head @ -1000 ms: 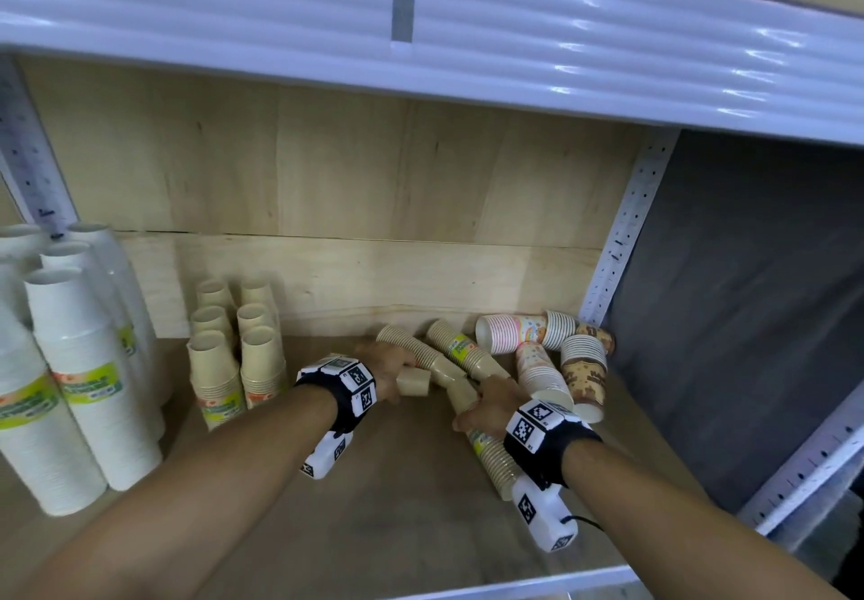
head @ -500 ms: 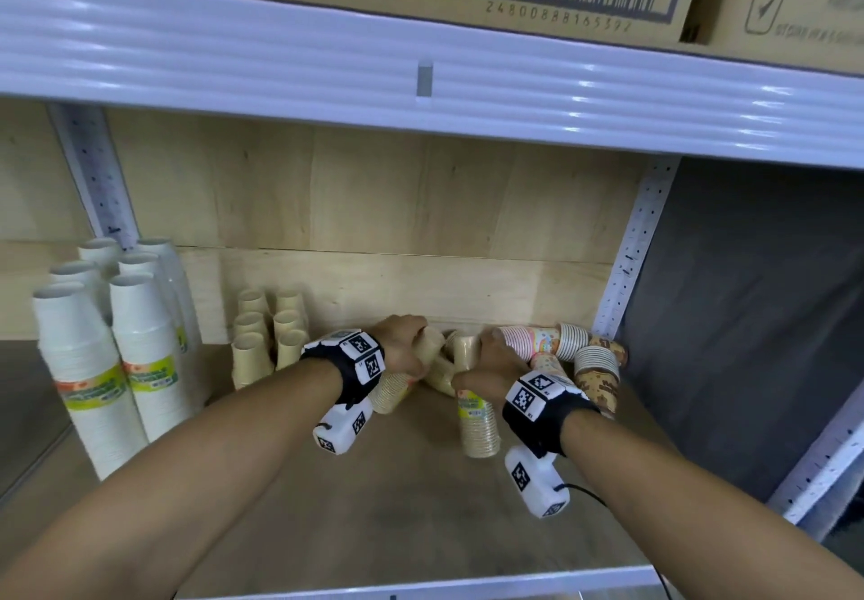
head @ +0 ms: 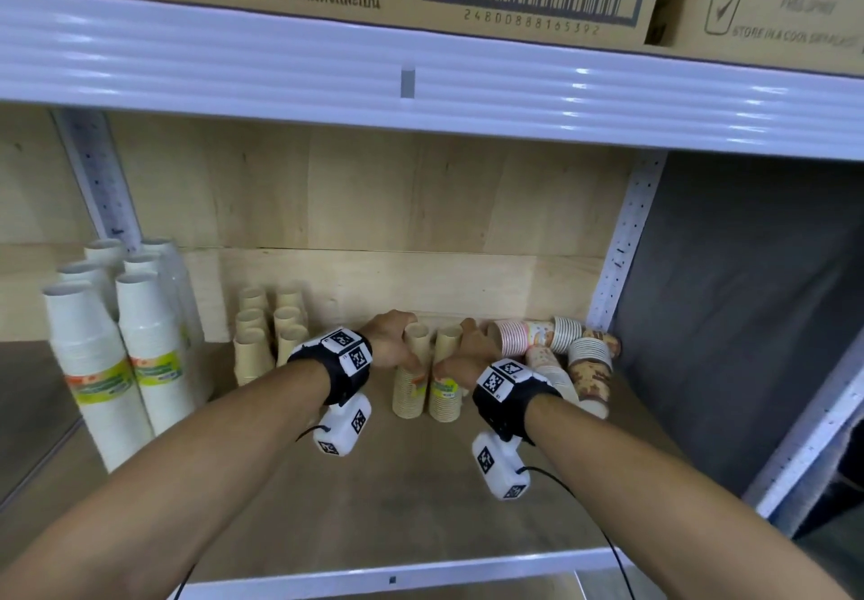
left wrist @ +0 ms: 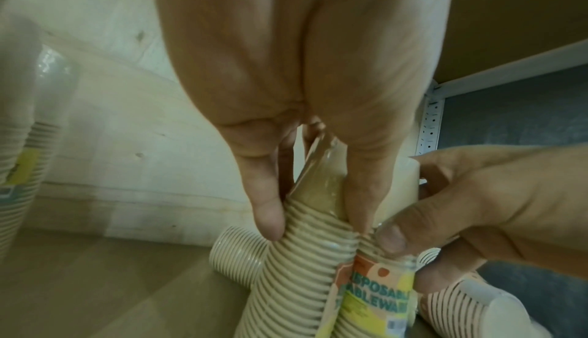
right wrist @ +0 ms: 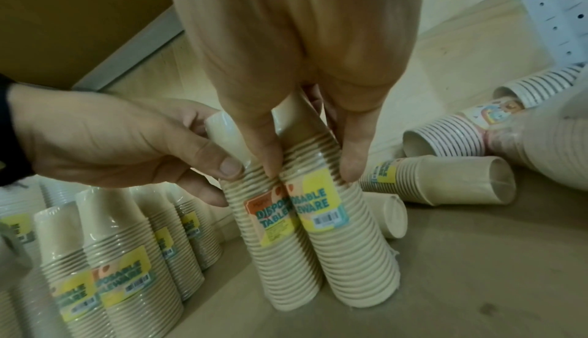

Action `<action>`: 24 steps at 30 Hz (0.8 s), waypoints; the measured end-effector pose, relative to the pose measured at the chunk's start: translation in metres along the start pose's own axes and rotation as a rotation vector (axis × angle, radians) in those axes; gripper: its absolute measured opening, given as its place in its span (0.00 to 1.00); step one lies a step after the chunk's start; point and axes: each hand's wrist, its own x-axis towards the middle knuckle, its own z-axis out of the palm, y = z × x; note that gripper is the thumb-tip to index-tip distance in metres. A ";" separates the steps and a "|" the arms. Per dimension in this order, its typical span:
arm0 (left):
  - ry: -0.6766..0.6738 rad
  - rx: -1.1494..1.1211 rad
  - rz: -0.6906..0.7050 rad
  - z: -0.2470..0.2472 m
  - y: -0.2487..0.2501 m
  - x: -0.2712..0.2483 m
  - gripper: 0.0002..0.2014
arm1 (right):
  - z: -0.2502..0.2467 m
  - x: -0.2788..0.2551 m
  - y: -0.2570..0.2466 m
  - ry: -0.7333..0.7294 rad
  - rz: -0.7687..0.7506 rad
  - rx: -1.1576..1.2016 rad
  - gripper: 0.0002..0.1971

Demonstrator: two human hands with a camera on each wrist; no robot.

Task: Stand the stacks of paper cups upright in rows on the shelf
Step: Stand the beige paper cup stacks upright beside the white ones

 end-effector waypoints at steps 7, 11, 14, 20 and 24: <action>0.066 -0.014 -0.010 -0.012 0.007 -0.005 0.20 | -0.010 0.006 -0.004 0.066 -0.055 0.038 0.28; 0.132 -0.046 -0.016 -0.017 0.021 -0.008 0.20 | -0.016 0.008 -0.013 0.126 -0.069 -0.074 0.25; 0.143 -0.004 -0.028 -0.018 0.027 -0.008 0.17 | -0.017 0.011 -0.016 0.143 -0.072 -0.117 0.23; 0.099 0.099 0.056 -0.017 0.035 -0.006 0.18 | -0.014 0.017 -0.018 0.142 -0.106 -0.169 0.19; 0.121 0.091 0.022 -0.016 0.035 -0.003 0.24 | -0.014 0.021 -0.015 0.137 -0.110 -0.165 0.22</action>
